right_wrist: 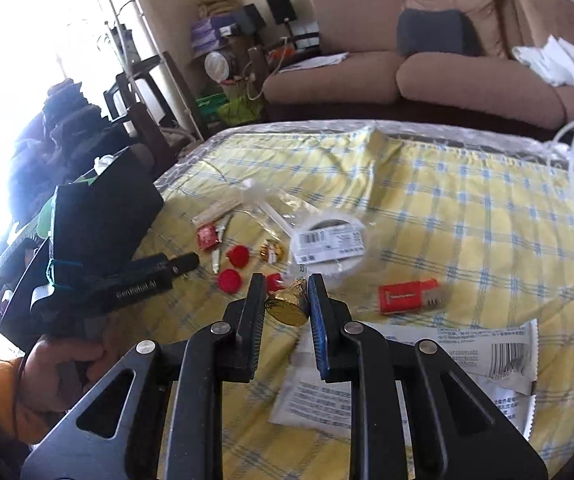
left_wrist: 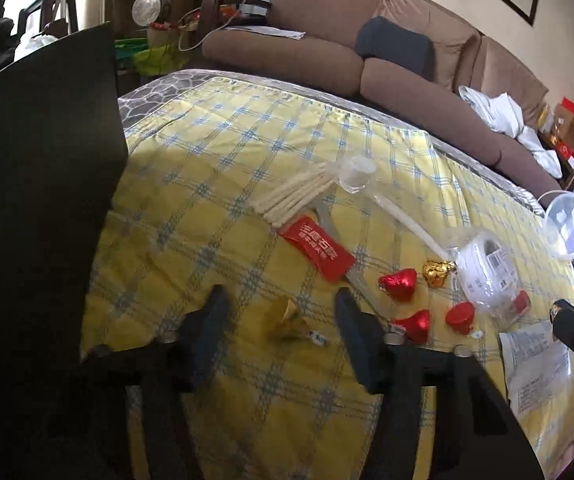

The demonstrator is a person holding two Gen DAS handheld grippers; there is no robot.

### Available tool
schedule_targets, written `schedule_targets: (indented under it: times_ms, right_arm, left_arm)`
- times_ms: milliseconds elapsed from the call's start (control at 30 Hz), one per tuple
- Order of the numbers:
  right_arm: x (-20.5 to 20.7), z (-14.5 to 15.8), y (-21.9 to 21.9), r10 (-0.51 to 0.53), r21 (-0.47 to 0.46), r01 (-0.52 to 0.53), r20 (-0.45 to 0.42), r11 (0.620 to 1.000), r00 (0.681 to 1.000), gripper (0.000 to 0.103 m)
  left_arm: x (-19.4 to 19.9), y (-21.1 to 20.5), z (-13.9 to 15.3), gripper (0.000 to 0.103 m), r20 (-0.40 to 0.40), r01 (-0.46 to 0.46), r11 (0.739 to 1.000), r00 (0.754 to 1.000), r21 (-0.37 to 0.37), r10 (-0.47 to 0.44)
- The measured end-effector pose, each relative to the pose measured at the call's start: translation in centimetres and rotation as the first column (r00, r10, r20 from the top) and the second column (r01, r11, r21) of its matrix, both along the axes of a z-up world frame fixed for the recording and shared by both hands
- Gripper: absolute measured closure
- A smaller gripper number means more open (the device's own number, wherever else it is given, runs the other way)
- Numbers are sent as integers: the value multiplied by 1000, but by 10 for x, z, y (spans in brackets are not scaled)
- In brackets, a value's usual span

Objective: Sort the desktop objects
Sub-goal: 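Grasp a gold foil candy with the right gripper while the left grasps another gold candy, then carry both gold candies over the black bin and open both grippers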

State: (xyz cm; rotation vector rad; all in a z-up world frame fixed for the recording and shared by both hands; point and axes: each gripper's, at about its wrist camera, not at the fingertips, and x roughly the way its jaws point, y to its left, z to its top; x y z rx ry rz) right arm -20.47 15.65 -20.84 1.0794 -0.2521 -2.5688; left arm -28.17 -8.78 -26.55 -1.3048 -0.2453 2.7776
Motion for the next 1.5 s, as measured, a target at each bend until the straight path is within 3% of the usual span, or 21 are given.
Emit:
schedule_targets:
  times_ms: [33,67,167,300,433,533,667,800,900,967,1067,1200,1300,1400,1500]
  right_arm:
    - [-1,-2,2,-2,-9,2,7,1000,1000,83]
    - [-2,-3,4,-3,-20,4,11,1000,1000,83]
    - [-3,-3,6,-11,-20,12,11,1000,1000,83]
    - [1,3,8,-9,-45,9,-5,999,1000,83]
    - [5,14,11,-4,-78,2,-29,997,1000,83]
    - [8,23,13,8,-121,-13,-46,993,999,83]
    - [13,36,10,11,-112,-19,-71,994,997,83]
    - [20,51,2,36,-131,-49,-103,990,994,83]
    - [28,64,-10,75,-153,-95,-131,984,988,83]
    - [34,72,-24,111,-162,-135,-148,978,983,83]
    - [47,85,-57,186,-150,-213,-175,966,967,83]
    - [70,98,-116,323,-95,-348,-207,933,923,83]
    - [83,101,-160,417,-51,-436,-211,899,884,83]
    - [80,102,-199,439,-27,-452,-189,892,878,83]
    - [69,103,-229,464,-70,-481,-180,874,868,83]
  left_arm:
    - [2,-1,2,76,0,-7,1000,1000,-9,7]
    - [3,-3,3,87,13,-12,1000,1000,9,12]
    - [11,-13,6,93,23,-1,994,1000,111,-2]
    - [27,-4,14,96,16,46,999,999,27,-46]
    - [54,-3,33,96,21,58,997,998,53,-59]
    - [79,3,57,96,-11,103,993,995,55,-103]
    - [107,-4,100,96,-57,96,991,994,96,-90]
    - [150,-22,167,95,-227,37,999,973,-20,-40]
    - [189,-46,206,95,-355,-117,979,933,-165,51]
    - [212,-70,217,95,-408,-214,961,904,-174,128]
    - [230,-102,215,95,-426,-305,945,875,-115,231]
    - [231,-132,197,95,-378,-325,945,879,-27,291]
    - [235,-154,189,95,-380,-344,938,865,25,328]
    - [239,-177,177,95,-353,-371,923,854,103,382]
    - [239,-190,165,95,-319,-396,910,852,125,415]
